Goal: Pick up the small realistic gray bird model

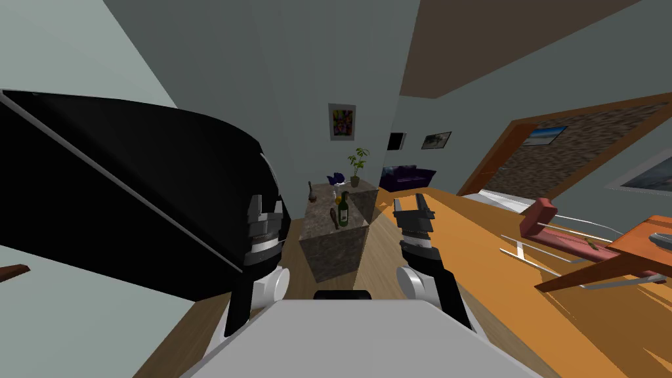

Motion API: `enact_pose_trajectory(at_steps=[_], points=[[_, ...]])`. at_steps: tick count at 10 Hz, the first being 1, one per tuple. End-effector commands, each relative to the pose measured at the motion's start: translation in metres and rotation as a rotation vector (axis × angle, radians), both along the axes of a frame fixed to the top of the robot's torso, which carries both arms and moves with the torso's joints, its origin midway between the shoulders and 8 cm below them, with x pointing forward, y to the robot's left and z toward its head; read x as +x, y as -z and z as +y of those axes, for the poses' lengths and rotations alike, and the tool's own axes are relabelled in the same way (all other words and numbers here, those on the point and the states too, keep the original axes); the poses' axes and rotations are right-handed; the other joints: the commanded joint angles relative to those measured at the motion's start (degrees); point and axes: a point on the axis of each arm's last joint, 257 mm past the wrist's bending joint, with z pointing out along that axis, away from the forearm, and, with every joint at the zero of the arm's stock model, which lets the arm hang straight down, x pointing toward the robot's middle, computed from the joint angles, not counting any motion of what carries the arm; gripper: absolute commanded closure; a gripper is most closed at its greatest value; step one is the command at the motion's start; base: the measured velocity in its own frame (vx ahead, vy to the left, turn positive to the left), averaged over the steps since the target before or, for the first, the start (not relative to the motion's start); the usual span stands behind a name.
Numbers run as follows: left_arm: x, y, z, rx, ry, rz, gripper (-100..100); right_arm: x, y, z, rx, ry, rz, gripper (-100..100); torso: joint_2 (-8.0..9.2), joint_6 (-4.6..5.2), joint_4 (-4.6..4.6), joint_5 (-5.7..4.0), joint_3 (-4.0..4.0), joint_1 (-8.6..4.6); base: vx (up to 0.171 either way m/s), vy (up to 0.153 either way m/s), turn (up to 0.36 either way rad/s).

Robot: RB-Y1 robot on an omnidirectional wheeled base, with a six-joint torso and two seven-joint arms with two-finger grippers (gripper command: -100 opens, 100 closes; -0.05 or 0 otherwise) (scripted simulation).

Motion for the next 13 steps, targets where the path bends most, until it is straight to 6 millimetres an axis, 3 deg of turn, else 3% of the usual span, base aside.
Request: enact_pose_trajectory(at_steps=[1, 4, 7, 8, 11, 12, 13], points=[[0.002, 0.002, -0.01, 0.032, 0.032, 0.013, -100, 0.0, 0.0, 0.0, 0.0, 0.0, 0.0, 0, 0.0, 0.0, 0.0, 0.0, 0.0, 0.0, -0.025, -0.025, 0.016], [0.006, 0.015, -0.04, 0.092, 0.126, 0.057, -100, 0.0, 0.0, 0.0, 0.0, 0.0, 0.0, 0, 0.27, 0.0, 0.05, -0.05, 0.15, -0.21, -0.076, -0.066, 0.025], [0.007, 0.041, -0.076, 0.129, 0.247, 0.128, -100, 0.0, 0.0, 0.0, 0.0, 0.0, 0.0, 0, 0.59, 0.01, 0.13, -0.09, 0.34, -0.4, -0.155, -0.109, -0.003], [0.007, 0.042, -0.078, 0.13, 0.251, 0.129, -100, 0.0, 0.0, 0.0, 0.0, 0.0, 0.0, 0, 0.68, 0.01, 0.15, -0.11, 0.39, -0.5, -0.119, -0.096, 0.001], [0.005, 0.087, -0.112, 0.142, 0.385, 0.234, -100, 0.0, 0.0, 0.0, 0.0, 0.0, 0.0, 0, 0.43, 0.02, 0.1, -0.1, 0.25, -0.47, -0.115, -0.114, -0.052], [0.004, 0.088, -0.115, 0.15, 0.396, 0.239, -100, 0.0, 0.0, 0.0, 0.0, 0.0, 0.0, 0, 0.55, 0.01, 0.12, -0.12, 0.32, -0.49, -0.102, -0.092, -0.019], [0.001, 0.109, -0.126, 0.154, 0.446, 0.286, -100, 0.0, 0.0, 0.0, 0.0, 0.0, 0.0, 0, 0.45, 0.0, 0.11, -0.1, 0.27, -0.37, -0.073, -0.104, -0.06]])
